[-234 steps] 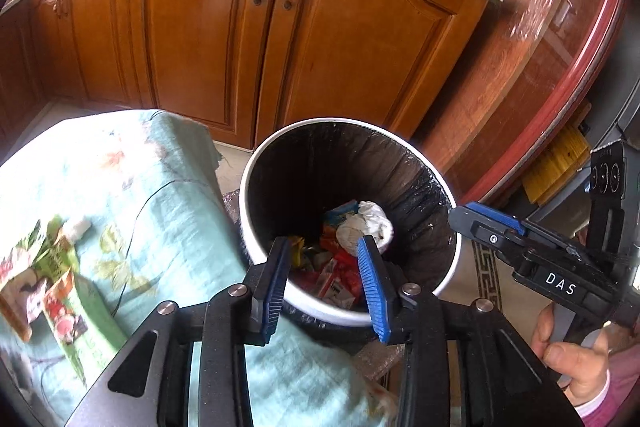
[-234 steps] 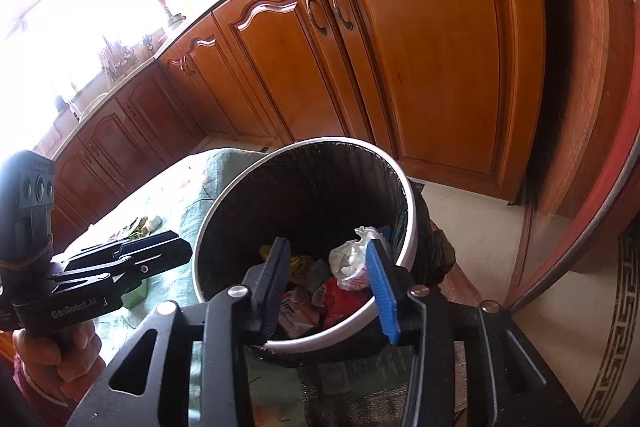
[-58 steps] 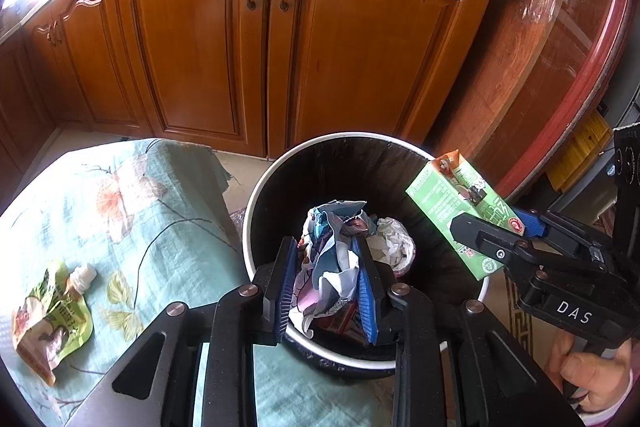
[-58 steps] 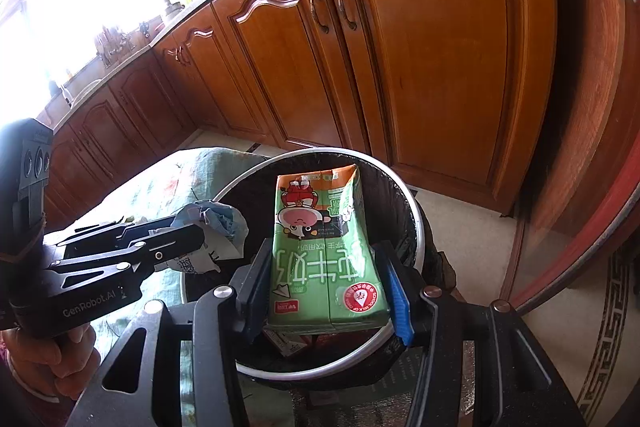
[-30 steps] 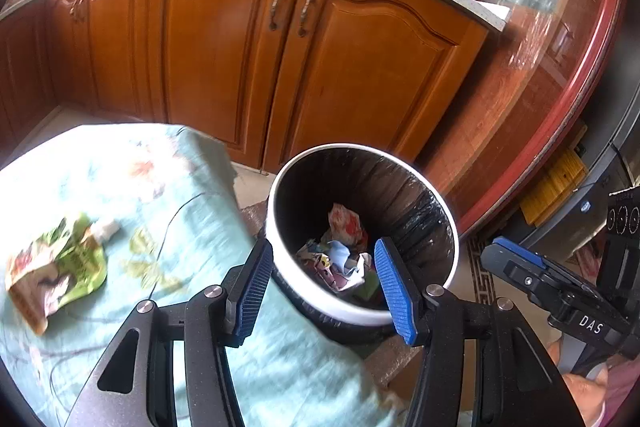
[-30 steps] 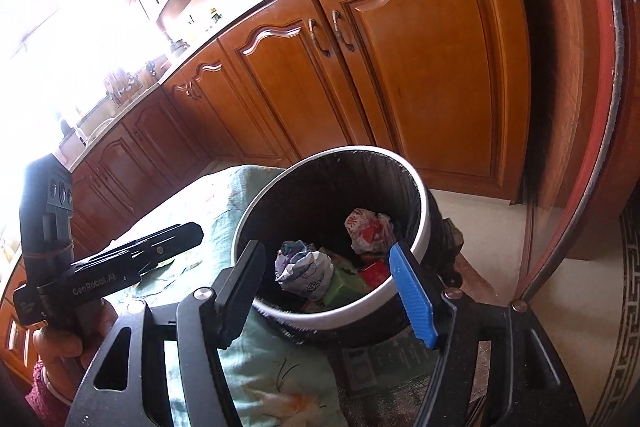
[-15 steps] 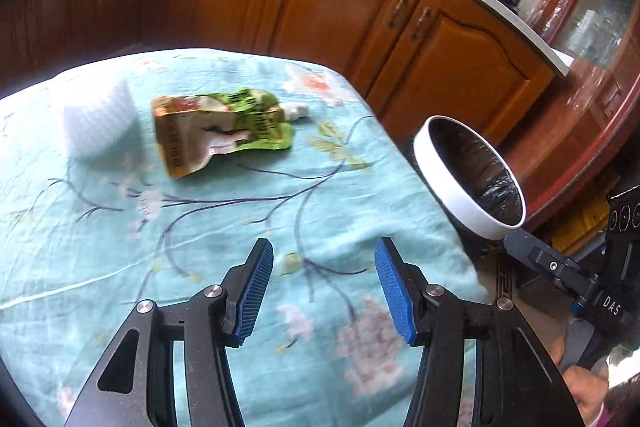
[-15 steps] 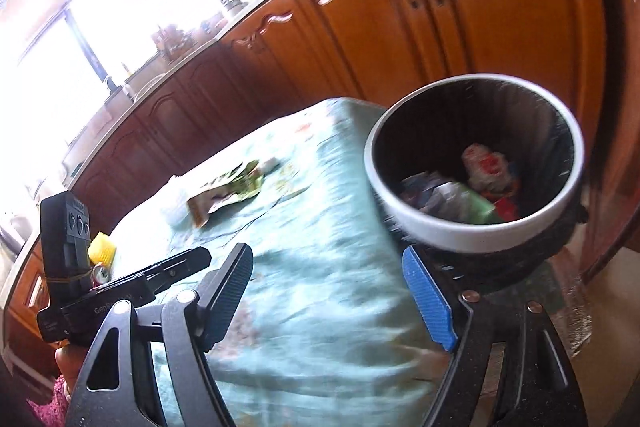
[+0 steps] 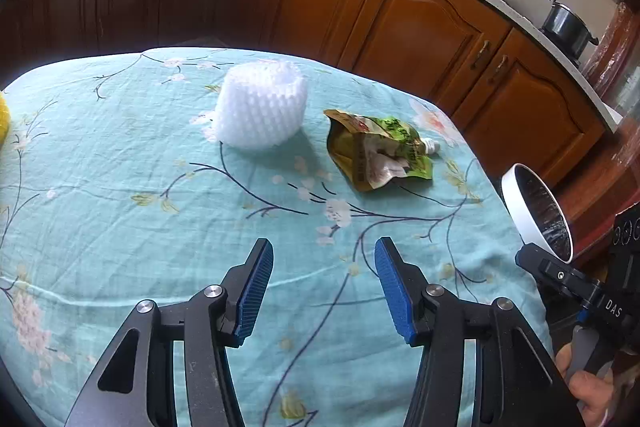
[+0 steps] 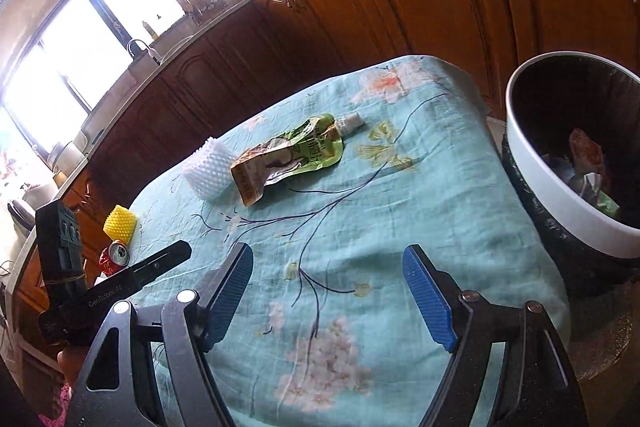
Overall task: Collect trash
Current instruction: 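Move both tools back toward the white foam net and green juice pouch, then grasp the white foam net with the left tool while the right tool grasps the green juice pouch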
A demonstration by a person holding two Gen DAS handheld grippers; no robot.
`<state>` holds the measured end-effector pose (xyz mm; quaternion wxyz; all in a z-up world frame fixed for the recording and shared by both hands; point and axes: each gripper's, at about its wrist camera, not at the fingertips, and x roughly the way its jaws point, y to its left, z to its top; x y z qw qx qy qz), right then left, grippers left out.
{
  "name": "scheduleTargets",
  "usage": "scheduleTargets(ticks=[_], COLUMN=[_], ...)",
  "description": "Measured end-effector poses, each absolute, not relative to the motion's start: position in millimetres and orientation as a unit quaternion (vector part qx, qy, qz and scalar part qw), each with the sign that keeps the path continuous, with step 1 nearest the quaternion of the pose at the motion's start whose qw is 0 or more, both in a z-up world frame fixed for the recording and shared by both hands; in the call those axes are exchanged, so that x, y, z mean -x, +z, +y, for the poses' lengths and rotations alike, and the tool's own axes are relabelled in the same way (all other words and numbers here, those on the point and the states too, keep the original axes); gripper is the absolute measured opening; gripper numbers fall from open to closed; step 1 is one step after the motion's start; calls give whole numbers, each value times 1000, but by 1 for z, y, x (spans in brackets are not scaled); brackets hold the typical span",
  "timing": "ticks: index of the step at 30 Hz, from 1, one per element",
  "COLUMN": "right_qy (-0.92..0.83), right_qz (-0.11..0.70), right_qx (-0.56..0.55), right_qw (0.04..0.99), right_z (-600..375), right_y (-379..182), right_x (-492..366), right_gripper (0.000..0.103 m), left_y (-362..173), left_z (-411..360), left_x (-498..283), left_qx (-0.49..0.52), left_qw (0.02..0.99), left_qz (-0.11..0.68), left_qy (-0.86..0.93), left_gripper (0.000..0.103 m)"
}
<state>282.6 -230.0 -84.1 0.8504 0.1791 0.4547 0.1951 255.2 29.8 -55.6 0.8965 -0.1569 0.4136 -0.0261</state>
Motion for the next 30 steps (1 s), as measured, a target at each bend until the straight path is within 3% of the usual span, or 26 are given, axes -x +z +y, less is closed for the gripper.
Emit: scheduleTargets(ticks=[14,19,24,25,26,27,28,30], right_qy=[211,212,204,204,203,200,197,199], right_qz=[480,491,490,489,488,491,496,492], right_qx=[-241,-293,-328,-333,-338,-340,-340,-350], right_qw=[817,793,782,780,779,777,775,772], right_z=[-181,-168,-163,-162,-162,-161,-161,-163], right_y=[-108,-125,-135,-136,-137,-140,-142,-146], right_x=[-338,-363,-383,-386,-390,-393,-395,-394], right_gripper=[76,60,52,46,41,25,14,12], left_y=[-43,-43,-52,-53,-57,-58,-60,-62], left_z=[64,69,69,67,65,62,60,56], left_x=[-314,-341,-366,-369,-374,-374,-377,-378], left_qx=[121,117,112,109,106,102,100,94], left_qw=[908,911,912,913,913,914,912,911], left_qz=[399,394,394,394,393,393,398,401], left_qy=[36,26,13,9,5,1,-7,-15], left_gripper=[63,67,67,67,62,48,41,25])
